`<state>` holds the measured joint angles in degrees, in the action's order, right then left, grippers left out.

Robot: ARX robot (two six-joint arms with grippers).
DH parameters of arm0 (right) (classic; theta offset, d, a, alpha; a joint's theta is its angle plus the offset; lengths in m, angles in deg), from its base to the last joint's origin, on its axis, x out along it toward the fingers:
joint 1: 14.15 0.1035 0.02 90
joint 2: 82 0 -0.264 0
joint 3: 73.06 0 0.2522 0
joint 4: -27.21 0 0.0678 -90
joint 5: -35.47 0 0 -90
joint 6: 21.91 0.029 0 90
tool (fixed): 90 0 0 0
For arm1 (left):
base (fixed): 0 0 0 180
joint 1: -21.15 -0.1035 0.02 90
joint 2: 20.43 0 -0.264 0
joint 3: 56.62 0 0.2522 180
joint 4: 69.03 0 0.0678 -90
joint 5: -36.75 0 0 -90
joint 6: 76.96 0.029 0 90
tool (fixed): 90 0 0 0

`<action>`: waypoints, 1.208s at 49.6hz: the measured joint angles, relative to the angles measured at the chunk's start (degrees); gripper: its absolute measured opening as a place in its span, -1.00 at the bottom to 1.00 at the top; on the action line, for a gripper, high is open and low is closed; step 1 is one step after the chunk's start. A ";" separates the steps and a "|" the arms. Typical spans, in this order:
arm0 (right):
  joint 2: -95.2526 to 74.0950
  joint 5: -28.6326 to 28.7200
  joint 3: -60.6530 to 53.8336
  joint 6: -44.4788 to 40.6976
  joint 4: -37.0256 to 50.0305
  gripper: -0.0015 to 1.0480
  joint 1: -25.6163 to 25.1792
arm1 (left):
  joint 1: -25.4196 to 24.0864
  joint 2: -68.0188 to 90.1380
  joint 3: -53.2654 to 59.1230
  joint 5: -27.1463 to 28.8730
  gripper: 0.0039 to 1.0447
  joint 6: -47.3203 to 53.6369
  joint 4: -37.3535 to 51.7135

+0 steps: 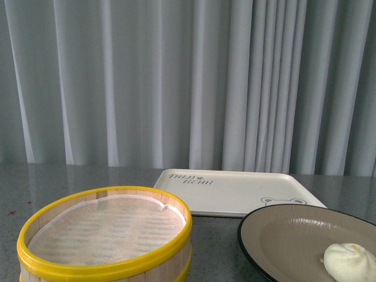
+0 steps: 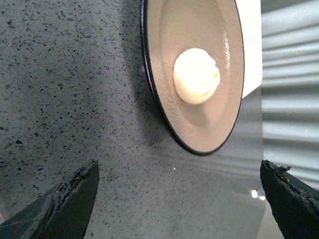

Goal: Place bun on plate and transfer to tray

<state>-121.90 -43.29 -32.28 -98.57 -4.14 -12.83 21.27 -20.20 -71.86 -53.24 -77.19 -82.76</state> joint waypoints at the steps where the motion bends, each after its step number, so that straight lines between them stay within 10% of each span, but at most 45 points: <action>1: -1.01 0.50 0.11 -0.96 0.83 0.83 -0.07 | 0.00 0.00 0.00 0.00 0.88 0.00 0.00; 25: -17.46 4.35 3.06 -16.81 11.47 0.83 1.38 | 0.00 0.00 0.00 0.00 0.88 -0.02 0.00; 60: -30.25 4.35 4.13 -17.86 23.80 0.83 4.26 | 0.00 0.00 0.00 0.00 0.88 -0.02 0.00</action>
<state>-152.15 -38.94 -28.14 -116.43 19.67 -8.57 21.27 -20.20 -71.86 -53.24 -77.22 -82.76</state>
